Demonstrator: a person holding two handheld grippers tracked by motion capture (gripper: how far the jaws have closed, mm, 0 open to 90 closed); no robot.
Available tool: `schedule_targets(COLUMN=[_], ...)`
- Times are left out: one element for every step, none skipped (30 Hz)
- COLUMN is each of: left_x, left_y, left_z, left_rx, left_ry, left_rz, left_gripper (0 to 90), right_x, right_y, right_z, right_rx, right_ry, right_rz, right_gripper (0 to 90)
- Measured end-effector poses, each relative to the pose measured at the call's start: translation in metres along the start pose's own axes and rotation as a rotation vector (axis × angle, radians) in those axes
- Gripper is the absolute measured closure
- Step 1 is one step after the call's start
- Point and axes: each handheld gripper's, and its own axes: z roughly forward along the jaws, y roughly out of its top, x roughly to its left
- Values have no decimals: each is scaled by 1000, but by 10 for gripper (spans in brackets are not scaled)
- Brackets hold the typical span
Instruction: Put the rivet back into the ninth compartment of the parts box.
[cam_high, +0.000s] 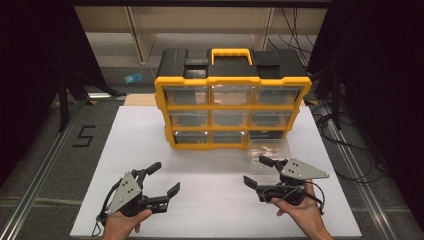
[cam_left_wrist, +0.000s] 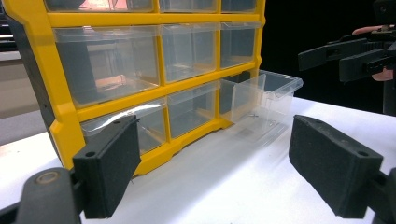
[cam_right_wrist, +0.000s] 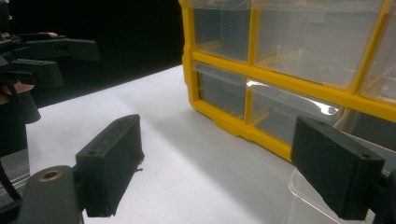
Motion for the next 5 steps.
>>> schedule_targets(left_x=[0, 0, 0, 0, 0], left_y=[0, 0, 0, 0, 0], left_z=[0, 0, 0, 0, 0], left_rx=[0, 0, 0, 0, 1], left_ry=[0, 0, 0, 0, 0], left_rz=[0, 1, 0, 0, 0], left_gripper=[165, 164, 165, 165, 164], right_x=[0, 0, 0, 0, 0], right_y=[0, 0, 0, 0, 0], right_z=[0, 0, -1, -1, -1], right_rx=[3, -1, 0, 4, 3], right_ry=[-3, -1, -7, -11, -12], right_rz=[1, -4, -9, -2, -4], right_gripper=[178, 178, 178, 178, 178])
